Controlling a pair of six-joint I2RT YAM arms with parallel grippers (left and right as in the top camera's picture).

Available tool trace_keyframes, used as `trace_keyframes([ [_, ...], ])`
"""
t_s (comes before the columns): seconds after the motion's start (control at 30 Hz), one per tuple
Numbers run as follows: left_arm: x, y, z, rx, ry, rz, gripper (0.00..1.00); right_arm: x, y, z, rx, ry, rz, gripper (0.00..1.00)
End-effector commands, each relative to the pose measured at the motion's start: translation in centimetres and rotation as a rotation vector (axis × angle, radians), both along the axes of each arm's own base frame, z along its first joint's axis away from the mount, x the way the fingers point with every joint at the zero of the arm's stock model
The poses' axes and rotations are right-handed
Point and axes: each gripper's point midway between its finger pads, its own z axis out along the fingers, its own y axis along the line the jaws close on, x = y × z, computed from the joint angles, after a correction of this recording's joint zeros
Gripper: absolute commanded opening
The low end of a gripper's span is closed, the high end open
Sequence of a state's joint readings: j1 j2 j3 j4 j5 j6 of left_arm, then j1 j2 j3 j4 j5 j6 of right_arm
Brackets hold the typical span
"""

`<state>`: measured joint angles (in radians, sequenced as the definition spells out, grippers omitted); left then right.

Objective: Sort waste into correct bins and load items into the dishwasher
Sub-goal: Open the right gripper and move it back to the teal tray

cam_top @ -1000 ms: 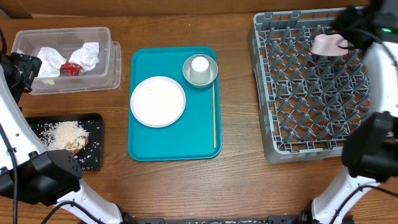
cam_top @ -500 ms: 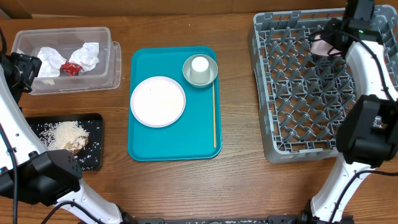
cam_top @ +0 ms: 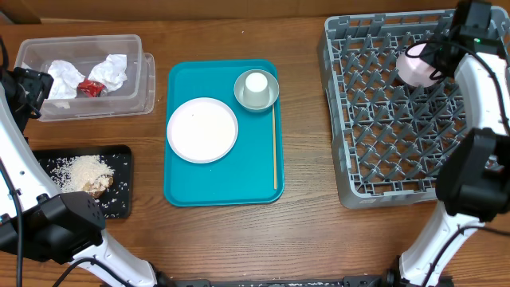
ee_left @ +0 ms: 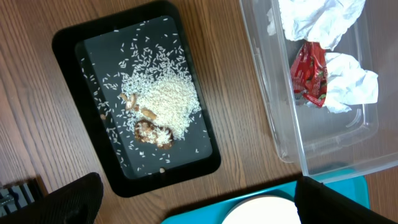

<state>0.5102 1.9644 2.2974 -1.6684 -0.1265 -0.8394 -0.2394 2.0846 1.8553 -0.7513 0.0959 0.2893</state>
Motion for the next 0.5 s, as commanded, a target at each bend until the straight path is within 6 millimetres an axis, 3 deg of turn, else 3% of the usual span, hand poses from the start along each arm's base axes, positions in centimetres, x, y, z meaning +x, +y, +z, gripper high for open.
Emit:
trace_keyframes([
  [0.0,0.3,-0.2,-0.4,-0.007,0.005,0.006,1.00,-0.2,5.7,10.2,0.128,-0.230,0.192,0.11],
  [0.13,0.3,-0.2,-0.4,-0.007,0.005,0.006,1.00,-2.0,15.7,16.4,0.411,-0.383,0.572,0.19],
  [0.2,0.3,-0.2,-0.4,-0.007,0.005,0.006,1.00,-2.8,20.1,18.1,0.487,-0.419,0.719,0.51],
  [0.23,0.3,-0.2,-0.4,-0.007,0.005,0.006,1.00,-3.0,21.9,18.2,0.496,-0.419,0.757,0.75],
  [0.27,0.3,-0.2,-0.4,-0.007,0.005,0.006,1.00,-3.1,23.5,18.1,0.489,-0.408,0.781,0.84],
  [0.43,0.3,-0.2,-0.4,-0.007,0.005,0.006,1.00,-3.5,31.0,14.5,0.310,-0.300,0.816,0.91],
  [0.47,0.3,-0.2,-0.4,-0.007,0.005,0.006,1.00,-3.7,32.4,13.7,0.260,-0.275,0.809,0.96],
])
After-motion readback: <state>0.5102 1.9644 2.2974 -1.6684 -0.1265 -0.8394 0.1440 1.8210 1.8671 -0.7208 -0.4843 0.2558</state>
